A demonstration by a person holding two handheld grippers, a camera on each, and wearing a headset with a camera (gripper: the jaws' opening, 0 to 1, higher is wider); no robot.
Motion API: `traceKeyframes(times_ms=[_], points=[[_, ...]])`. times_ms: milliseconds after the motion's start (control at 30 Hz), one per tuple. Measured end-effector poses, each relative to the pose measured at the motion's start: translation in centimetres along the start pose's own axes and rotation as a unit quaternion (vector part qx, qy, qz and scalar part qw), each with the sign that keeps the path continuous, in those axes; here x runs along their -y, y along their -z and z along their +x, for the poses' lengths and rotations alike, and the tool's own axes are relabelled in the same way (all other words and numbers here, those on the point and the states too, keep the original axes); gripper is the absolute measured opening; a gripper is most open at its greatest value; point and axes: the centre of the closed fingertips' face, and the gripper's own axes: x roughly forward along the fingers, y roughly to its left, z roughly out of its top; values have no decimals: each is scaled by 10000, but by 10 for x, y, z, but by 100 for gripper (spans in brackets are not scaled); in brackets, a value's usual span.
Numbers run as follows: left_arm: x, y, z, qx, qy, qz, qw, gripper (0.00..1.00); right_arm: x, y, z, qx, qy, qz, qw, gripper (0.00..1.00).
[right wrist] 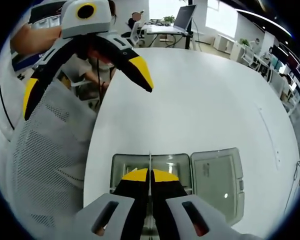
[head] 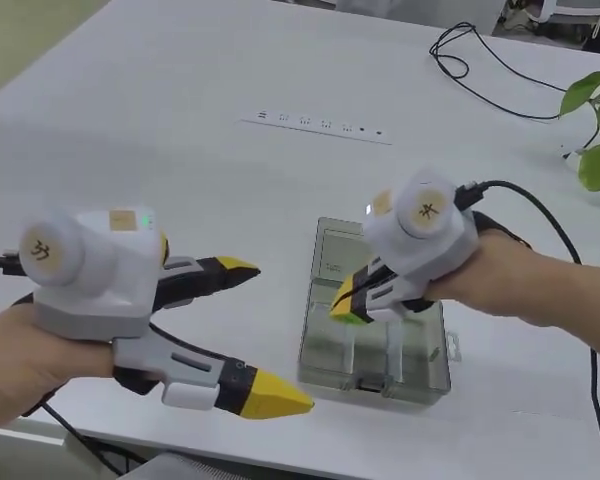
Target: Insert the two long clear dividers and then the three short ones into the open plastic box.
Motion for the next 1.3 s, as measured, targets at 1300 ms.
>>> traceKeyframes(times_ms=[1300], points=[[-2, 3, 1, -62, 16, -3, 10000, 100, -2, 15, 24, -594, 19, -210, 9980, 7]])
